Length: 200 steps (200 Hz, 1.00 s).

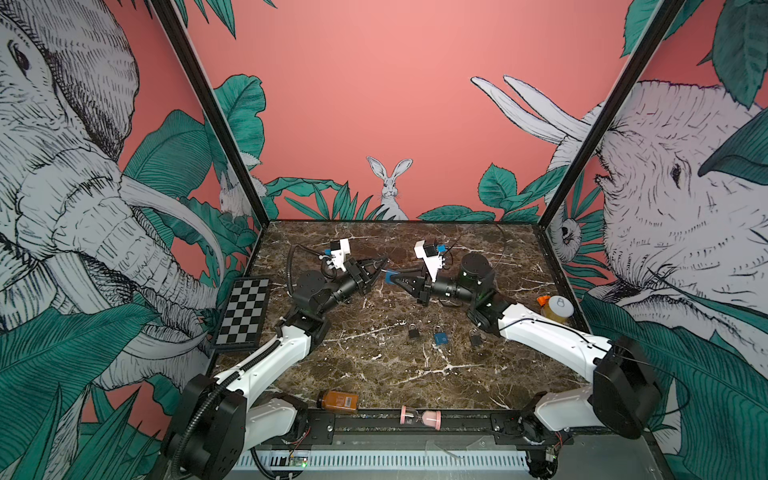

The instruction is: Lock with the key

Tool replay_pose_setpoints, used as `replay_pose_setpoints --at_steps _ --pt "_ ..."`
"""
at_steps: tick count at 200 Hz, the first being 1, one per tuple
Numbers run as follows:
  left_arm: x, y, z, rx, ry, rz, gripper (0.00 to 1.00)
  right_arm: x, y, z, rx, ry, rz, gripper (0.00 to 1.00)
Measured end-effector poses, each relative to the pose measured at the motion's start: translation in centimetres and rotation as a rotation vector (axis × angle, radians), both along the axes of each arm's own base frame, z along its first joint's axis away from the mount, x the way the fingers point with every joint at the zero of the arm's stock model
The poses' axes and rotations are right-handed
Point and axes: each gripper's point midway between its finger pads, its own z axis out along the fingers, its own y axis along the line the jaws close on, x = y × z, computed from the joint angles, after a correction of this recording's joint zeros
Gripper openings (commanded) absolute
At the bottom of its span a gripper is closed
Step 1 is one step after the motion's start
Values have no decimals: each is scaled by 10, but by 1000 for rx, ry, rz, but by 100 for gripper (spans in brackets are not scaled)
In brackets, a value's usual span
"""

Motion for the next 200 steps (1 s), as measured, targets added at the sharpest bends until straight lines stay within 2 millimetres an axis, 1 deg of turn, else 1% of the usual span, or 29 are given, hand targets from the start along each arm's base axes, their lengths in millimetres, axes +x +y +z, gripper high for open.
replay_pose_setpoints --at_steps 5,6,8,12,20,27,39,50,64,79,94,106,134,150,171,200 --pt "0 0 -2 28 -7 4 66 2 -1 -3 -6 20 -11 0" --pt "0 0 -2 37 -14 4 68 2 -1 -4 -7 31 -15 0" --pt "0 0 -4 53 -20 7 75 4 -2 -5 -8 43 -23 0" --pt "1 -1 -5 81 -29 9 86 5 -2 -7 -13 63 -31 0" --pt "1 0 -7 148 -62 19 95 10 -5 -12 -22 102 -58 0" --pt "2 1 -8 205 -89 31 98 17 -10 -17 -26 152 -91 0" --pt "3 5 -5 303 -150 60 97 29 -20 -24 -28 221 -146 0" --pt "2 10 -1 379 -219 89 97 39 -33 -29 -27 294 -201 0" --pt "1 16 3 459 -316 118 97 46 -50 -36 -29 386 -251 0" --pt "-2 17 2 512 -411 124 97 49 -64 -43 -34 497 -287 0" --pt "-2 14 -5 545 -475 105 96 44 -70 -50 -25 628 -272 0" --pt "-2 6 -12 553 -512 60 95 38 -70 -54 -11 718 -246 0" --pt "-2 -17 -28 515 -554 -79 91 13 -68 -62 -2 894 -162 0" --pt "-3 -29 -35 470 -555 -155 88 3 -68 -56 5 933 -125 0" --pt "-7 -39 -37 414 -557 -231 84 -6 -68 -44 21 944 -85 0" --pt "-19 -47 -27 354 -582 -303 78 -9 -67 -39 36 955 -64 0"
